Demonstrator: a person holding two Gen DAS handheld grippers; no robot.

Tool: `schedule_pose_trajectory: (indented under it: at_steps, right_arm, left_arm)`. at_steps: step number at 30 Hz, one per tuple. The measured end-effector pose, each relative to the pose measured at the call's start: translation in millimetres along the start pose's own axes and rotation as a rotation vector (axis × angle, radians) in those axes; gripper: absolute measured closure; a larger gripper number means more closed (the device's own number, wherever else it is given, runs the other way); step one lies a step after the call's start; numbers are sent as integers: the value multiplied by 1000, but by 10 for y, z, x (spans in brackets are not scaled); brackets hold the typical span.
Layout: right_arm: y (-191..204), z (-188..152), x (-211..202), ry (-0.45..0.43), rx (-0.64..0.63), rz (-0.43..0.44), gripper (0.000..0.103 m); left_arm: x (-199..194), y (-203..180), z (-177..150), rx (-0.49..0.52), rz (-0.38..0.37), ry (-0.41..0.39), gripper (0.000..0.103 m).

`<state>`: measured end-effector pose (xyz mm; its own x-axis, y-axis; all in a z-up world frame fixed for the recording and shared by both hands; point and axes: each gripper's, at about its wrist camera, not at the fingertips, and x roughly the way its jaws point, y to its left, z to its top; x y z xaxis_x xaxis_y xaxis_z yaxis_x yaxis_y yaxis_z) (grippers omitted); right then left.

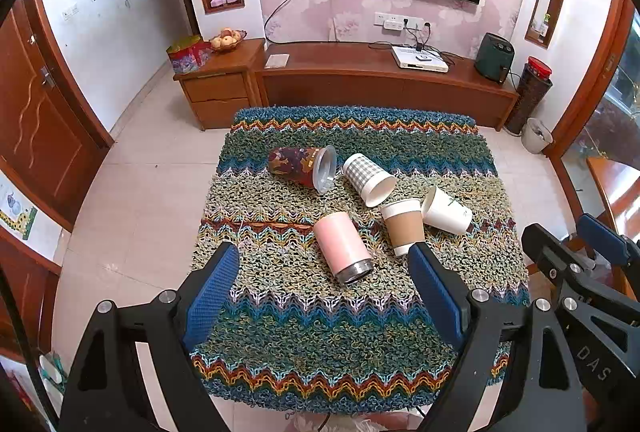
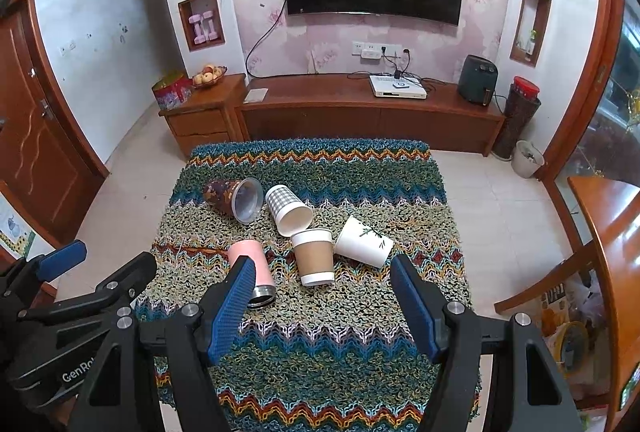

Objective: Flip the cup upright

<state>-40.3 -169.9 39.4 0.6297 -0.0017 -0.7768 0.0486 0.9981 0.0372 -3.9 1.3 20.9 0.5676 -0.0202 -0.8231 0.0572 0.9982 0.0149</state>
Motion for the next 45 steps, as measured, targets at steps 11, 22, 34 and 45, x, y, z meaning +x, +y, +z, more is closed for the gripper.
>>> schedule_pose_trajectory:
  at_steps: [11,22,34,45]
  right_arm:
    - [0,64,105,-16,5,-17,33]
    - [58,90,323,2,-17,-27,32]
    - [137,64,785,72,-42,-36,33]
    - [186,66,1093,115,-67,-26,33]
  left_arm:
    - [92,70,35,-1,8,-1,15]
    - [334,124,75,-1,14,29,15]
    - [716,118,65,2,18,93,15]
    - [940,124,81,-7,25,124,15]
